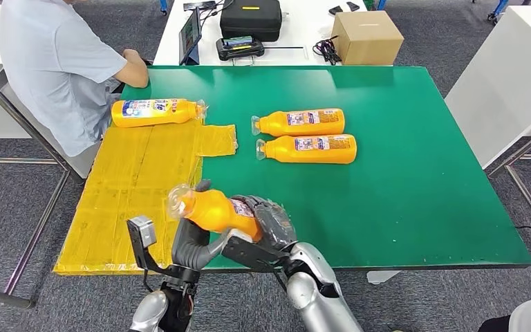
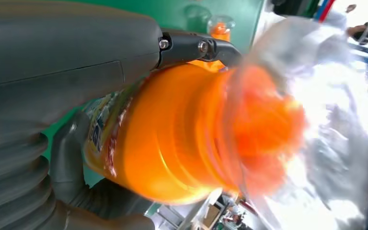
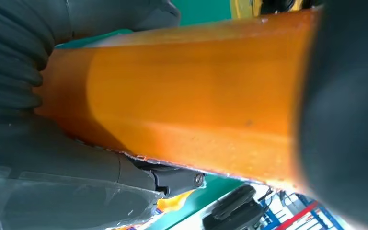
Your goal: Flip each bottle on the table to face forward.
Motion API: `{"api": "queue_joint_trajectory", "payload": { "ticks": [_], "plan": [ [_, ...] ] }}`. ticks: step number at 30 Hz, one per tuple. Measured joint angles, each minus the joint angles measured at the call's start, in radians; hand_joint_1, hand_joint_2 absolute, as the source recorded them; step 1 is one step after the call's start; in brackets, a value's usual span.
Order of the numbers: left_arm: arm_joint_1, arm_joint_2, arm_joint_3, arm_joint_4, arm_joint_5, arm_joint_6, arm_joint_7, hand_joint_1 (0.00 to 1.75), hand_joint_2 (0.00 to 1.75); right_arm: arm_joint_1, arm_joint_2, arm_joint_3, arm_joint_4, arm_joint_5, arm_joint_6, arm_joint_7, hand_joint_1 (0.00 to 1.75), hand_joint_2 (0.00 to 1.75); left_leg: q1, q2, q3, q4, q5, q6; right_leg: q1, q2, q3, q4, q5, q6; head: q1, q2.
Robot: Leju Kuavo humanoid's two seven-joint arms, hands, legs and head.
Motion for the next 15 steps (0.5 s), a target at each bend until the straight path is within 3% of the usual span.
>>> {"api": "queue_joint_trajectory", "payload": {
  "ticks": [12,15],
  "plan": [
    [-0.025,0.0,-0.008,0.063,-0.011,-0.005,0.005,0.0,1.75,-0.012,0.005,0.027,0.035,0.016,-0.019,0.007,1.75,1.75,0.0,0.0,-0.001,0.0,0.0,0.0,0.0,-0.001,0.0,0.0,0.0,0.0,0.0,0.0],
    [-0.034,0.0,-0.011,0.083,-0.004,-0.005,-0.002,0.16,1.75,-0.014,0.006,0.035,0.038,0.019,-0.02,0.01,1.75,1.75,0.0,0.0,-0.001,0.0,0.0,0.0,0.0,-0.001,0.0,0.0,0.0,0.0,0.0,0.0]
  ]
}}
